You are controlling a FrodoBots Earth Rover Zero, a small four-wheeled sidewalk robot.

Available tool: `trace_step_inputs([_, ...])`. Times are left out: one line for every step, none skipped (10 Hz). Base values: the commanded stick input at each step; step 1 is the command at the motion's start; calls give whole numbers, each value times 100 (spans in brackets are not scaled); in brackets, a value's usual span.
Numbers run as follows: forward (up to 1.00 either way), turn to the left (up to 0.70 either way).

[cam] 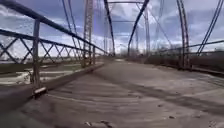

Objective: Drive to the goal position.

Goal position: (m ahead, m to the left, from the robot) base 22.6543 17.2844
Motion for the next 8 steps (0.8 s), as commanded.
trace_step_inputs([100, 1])
trace_step_inputs([100, 1])
trace_step_inputs([100, 1])
trace_step_inputs([100, 1])
trace_step_inputs([100, 1])
trace_step_inputs([100, 1])
trace_step_inputs([100, 1])
trace_step_inputs([100, 1])
